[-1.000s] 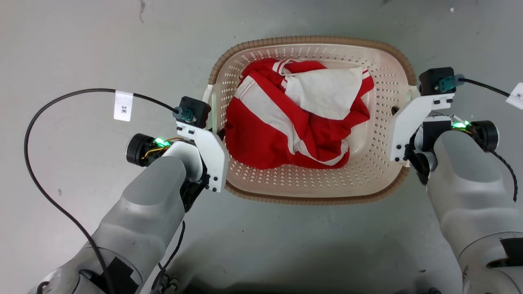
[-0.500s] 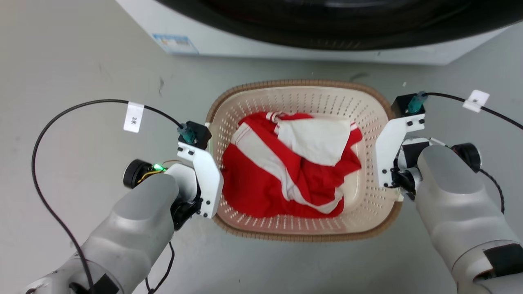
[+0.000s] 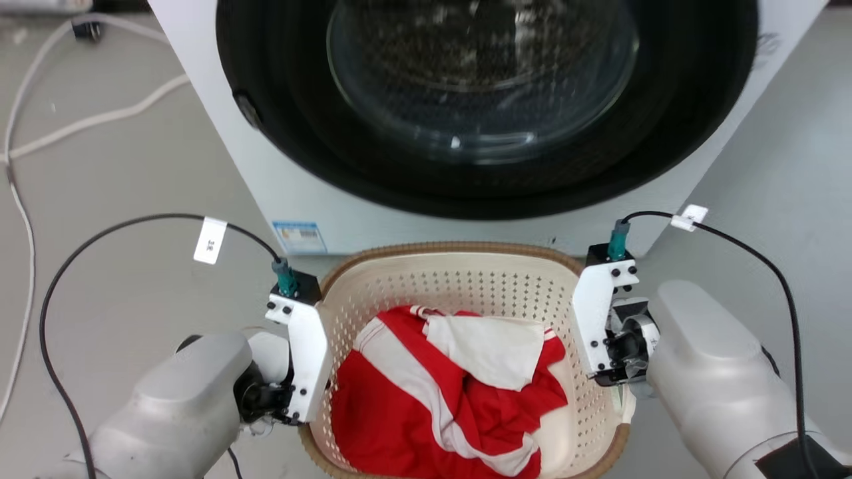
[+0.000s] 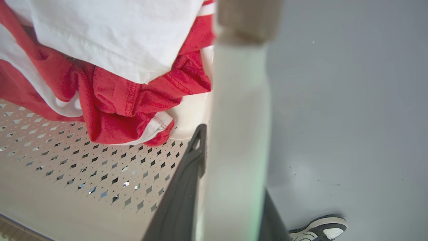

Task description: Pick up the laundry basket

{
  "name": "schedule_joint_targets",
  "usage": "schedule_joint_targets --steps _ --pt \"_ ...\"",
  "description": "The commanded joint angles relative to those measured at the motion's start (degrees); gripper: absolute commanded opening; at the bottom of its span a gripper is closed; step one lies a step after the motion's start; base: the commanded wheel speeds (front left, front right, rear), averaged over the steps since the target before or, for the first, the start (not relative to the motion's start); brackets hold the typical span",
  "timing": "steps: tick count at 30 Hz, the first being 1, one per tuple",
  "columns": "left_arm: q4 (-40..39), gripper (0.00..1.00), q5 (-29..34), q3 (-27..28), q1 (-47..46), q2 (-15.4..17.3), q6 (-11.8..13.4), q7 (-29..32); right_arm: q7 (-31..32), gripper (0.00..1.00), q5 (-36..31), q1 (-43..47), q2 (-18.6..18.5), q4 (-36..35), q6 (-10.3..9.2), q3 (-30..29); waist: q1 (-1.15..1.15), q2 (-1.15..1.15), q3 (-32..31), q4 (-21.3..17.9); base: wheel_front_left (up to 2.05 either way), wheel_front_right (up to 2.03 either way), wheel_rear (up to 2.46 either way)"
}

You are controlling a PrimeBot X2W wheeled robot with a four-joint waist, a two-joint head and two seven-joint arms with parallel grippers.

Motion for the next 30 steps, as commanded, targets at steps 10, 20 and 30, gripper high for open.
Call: schedule_joint_targets --steps 10,20,30 --pt "-1.19 0.00 -3.81 -1.58 4.54 3.16 -0.21 7.75 4.96 0.00 3.38 1.76 -0.07 -2.27 0.96 4.88 0.02 0.00 -11.76 -2.75 0.00 0.00 0.00" --pt "-1.57 0.00 -6.71 -1.96 7.64 3.70 -0.21 13.11 7.65 0.00 3.86 3.29 -0.22 -0.49 0.96 7.65 0.02 0.00 -15.09 -2.67 0.00 0.00 0.00" --pt "-1.46 0.00 -7.51 -2.05 6.85 3.41 -0.21 16.83 7.48 0.00 5.69 4.98 -0.32 -0.58 0.96 8.30 0.02 0.00 -16.16 -2.90 0.00 0.00 0.00"
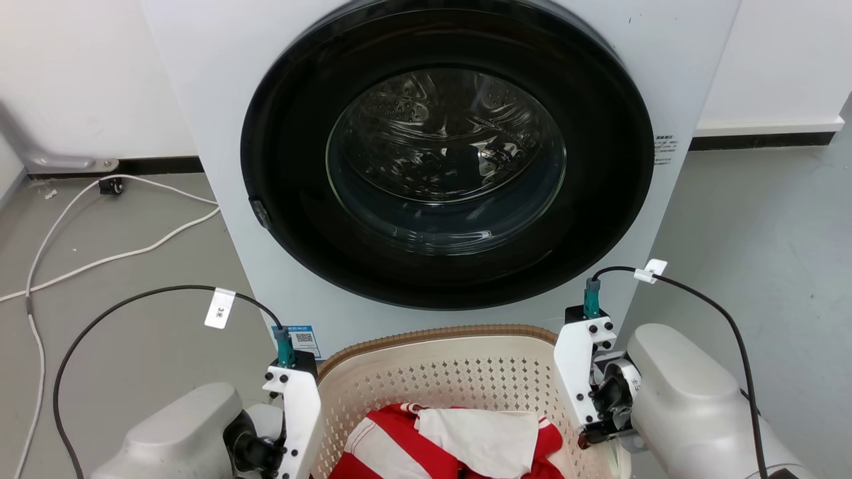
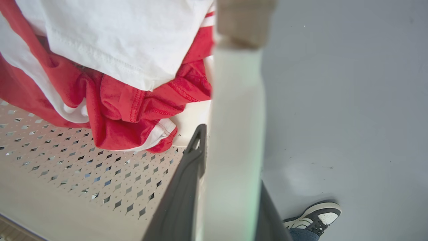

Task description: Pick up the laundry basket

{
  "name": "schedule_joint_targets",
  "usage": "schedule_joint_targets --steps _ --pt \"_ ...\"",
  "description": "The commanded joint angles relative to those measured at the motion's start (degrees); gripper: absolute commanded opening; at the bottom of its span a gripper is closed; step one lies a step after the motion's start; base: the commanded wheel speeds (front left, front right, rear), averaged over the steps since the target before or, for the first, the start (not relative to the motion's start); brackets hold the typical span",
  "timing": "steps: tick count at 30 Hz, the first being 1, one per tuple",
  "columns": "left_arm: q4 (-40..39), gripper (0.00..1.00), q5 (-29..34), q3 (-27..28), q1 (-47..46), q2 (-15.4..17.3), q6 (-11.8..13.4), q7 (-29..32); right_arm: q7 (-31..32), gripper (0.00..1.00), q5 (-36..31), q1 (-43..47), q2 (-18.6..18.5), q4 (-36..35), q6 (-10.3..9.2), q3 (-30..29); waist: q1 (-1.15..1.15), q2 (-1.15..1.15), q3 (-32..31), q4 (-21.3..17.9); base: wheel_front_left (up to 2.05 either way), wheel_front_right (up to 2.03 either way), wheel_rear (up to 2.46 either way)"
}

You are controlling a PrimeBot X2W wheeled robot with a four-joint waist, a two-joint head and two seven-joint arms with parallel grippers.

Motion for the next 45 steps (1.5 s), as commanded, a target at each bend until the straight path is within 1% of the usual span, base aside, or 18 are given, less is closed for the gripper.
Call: schedule_joint_targets --steps 1,9,28,45 --pt "0.77 0.00 0.52 -0.74 0.00 1.11 -0.21 0.88 -0.12 0.00 -0.51 0.34 -0.90 -0.16 0.96 0.75 0.01 0.00 -0.08 -0.04 0.00 0.00 0.00" --pt "1.05 0.00 0.41 -0.80 -0.98 0.95 -0.21 3.41 0.37 0.00 -0.36 -0.03 -0.91 -0.12 0.96 1.78 0.01 0.00 0.09 -0.04 0.00 0.00 0.00" --pt "0.77 0.00 -0.65 -0.73 -2.47 0.96 -0.22 4.74 -0.25 0.00 1.27 -1.13 -0.82 0.53 0.96 2.24 0.01 0.00 1.04 0.76 0.00 0.00 0.00" --pt "1.42 0.00 -0.86 -0.75 -3.03 0.75 -0.23 4.68 -0.73 0.00 3.01 -1.33 -0.82 0.99 0.97 3.21 0.01 0.00 1.00 0.67 0.00 0.00 0.00"
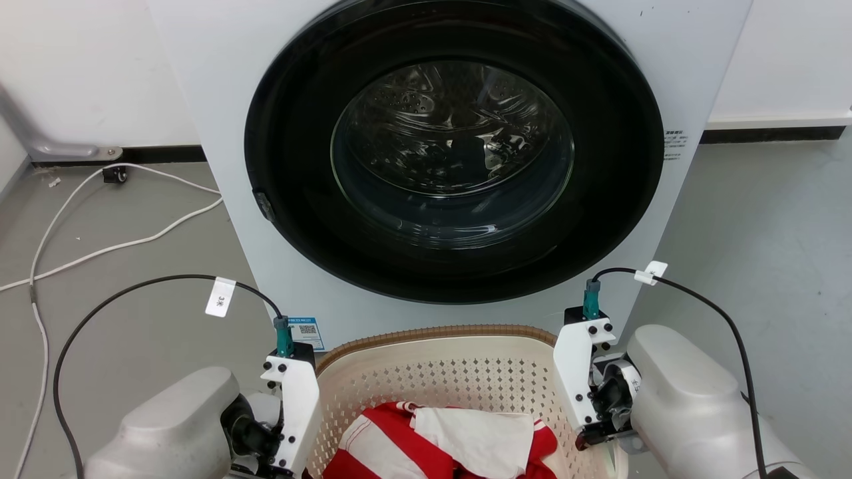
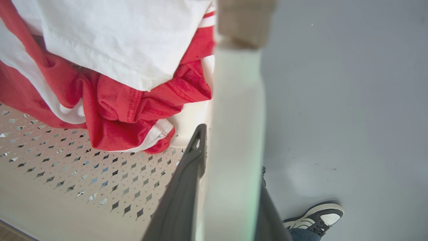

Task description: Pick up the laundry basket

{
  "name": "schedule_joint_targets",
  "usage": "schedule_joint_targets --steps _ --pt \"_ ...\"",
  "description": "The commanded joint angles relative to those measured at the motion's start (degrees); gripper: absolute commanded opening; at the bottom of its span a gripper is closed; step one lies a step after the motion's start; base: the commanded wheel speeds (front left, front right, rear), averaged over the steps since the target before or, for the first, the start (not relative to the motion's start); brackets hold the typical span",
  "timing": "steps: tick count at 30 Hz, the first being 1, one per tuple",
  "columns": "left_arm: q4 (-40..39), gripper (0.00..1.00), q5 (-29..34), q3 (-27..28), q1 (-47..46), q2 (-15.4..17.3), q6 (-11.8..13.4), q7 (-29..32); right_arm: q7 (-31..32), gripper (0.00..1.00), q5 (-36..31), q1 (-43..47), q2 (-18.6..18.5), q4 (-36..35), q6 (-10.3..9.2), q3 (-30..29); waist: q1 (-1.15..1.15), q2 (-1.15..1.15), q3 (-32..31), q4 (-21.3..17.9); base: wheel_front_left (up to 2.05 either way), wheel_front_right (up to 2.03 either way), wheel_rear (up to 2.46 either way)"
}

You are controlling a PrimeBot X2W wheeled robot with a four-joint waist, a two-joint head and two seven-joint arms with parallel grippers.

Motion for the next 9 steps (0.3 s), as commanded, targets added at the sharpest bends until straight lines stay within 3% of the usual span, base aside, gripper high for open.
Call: schedule_joint_targets --steps 1,9 --pt "0.55 0.00 0.65 -0.49 -0.78 0.88 -0.24 0.35 0.14 0.00 -0.40 -0.81 -0.71 0.04 0.97 0.66 0.00 0.00 0.01 0.01 0.00 0.00 0.00" --pt "1.04 0.00 0.48 -0.49 -0.85 0.78 -0.23 0.39 -0.19 0.00 0.24 -1.06 -0.71 0.64 0.97 1.10 0.00 0.00 0.07 0.05 0.00 0.00 0.00"
